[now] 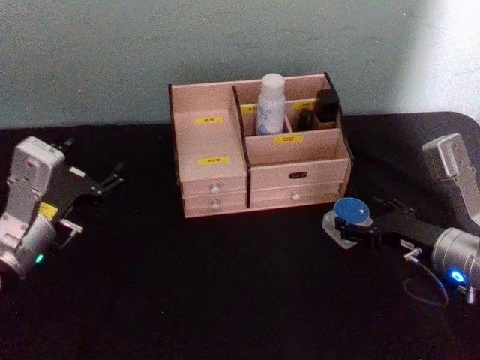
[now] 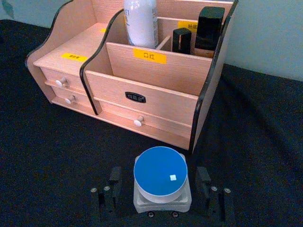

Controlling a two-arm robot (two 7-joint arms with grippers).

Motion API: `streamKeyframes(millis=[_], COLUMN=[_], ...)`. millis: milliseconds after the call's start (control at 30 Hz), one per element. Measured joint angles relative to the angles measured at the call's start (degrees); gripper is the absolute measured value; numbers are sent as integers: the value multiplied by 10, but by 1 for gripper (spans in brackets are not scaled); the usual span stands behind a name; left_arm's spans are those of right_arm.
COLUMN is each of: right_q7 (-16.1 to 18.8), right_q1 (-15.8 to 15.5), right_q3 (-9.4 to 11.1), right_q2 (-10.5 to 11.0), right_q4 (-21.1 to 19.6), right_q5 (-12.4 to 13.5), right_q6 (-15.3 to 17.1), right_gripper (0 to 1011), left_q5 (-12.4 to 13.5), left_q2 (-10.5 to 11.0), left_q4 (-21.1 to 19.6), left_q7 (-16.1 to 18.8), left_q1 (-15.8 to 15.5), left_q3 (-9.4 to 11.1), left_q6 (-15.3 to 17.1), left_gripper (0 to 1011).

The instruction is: Pick up the facial cleanser and watermelon frost from the table and place them into the tiered storage box.

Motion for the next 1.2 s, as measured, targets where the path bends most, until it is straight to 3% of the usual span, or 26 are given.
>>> streamKeyframes(millis=[1200], right_q7=[-4], right_q1=[13], right_q3=[-11], right_q2=[-14], right_q4=[27], right_q5=[-14], right_q6=[-1], right_gripper=[1000], left_q5=[0], left_q2=[0], left_q4=[0], left_q7=[0], left_q1=[0], left_q3=[0], left_q6=[0], left_gripper=[1001])
